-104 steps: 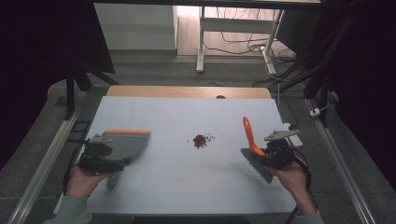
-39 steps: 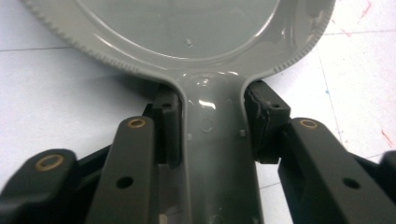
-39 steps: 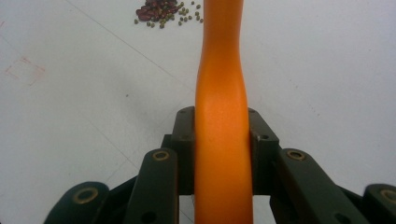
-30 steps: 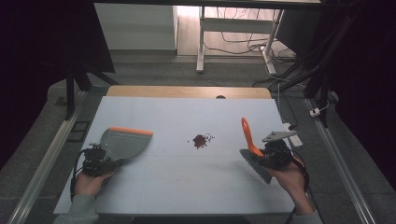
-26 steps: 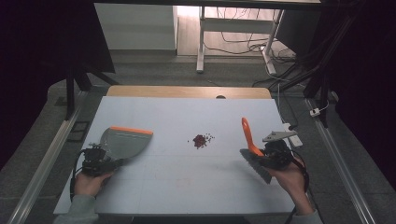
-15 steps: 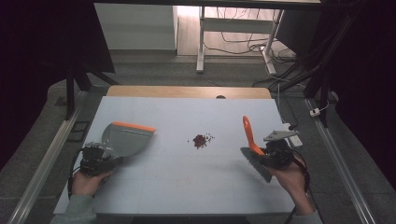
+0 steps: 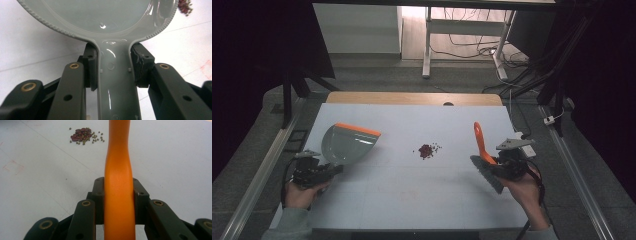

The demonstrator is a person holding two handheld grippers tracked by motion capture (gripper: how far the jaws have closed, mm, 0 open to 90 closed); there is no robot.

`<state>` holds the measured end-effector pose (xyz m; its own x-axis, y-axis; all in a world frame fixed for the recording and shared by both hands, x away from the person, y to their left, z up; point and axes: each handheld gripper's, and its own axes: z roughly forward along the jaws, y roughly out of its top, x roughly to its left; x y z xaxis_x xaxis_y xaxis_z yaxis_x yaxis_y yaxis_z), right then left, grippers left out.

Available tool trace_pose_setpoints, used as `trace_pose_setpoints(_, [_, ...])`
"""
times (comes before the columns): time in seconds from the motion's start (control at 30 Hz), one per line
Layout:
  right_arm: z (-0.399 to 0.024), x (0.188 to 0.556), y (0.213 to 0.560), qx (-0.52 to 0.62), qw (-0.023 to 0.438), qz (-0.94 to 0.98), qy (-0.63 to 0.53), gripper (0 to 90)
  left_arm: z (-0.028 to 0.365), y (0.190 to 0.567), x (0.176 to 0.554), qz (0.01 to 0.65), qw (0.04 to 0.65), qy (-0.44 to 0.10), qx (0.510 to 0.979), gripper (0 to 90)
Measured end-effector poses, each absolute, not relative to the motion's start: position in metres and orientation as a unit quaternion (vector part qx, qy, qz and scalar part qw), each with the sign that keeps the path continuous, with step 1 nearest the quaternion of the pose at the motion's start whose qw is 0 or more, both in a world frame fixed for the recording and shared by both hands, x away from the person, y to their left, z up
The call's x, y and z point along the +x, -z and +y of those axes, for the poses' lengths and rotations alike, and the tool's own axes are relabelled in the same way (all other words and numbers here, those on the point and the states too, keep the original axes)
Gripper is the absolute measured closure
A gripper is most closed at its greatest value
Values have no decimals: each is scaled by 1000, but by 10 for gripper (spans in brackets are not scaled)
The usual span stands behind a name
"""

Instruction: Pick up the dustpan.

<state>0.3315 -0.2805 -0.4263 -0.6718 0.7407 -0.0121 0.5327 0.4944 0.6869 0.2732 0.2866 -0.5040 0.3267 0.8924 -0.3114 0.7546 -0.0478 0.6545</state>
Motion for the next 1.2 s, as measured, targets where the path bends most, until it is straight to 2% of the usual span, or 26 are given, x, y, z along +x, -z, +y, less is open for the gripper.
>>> trace_pose_setpoints(0.37, [-275,343,422,377,146,847,-346,704,288,496,280,541,402,-99,732,618])
trace_pose_setpoints(0.93, [-258,352,405,379,146,837,-368,704,286,485,277,501,430,-84,747,618])
trace_pose_setpoints(1.2, [-250,364,405,381,138,834,-373,704,275,479,273,485,423,-82,761,618])
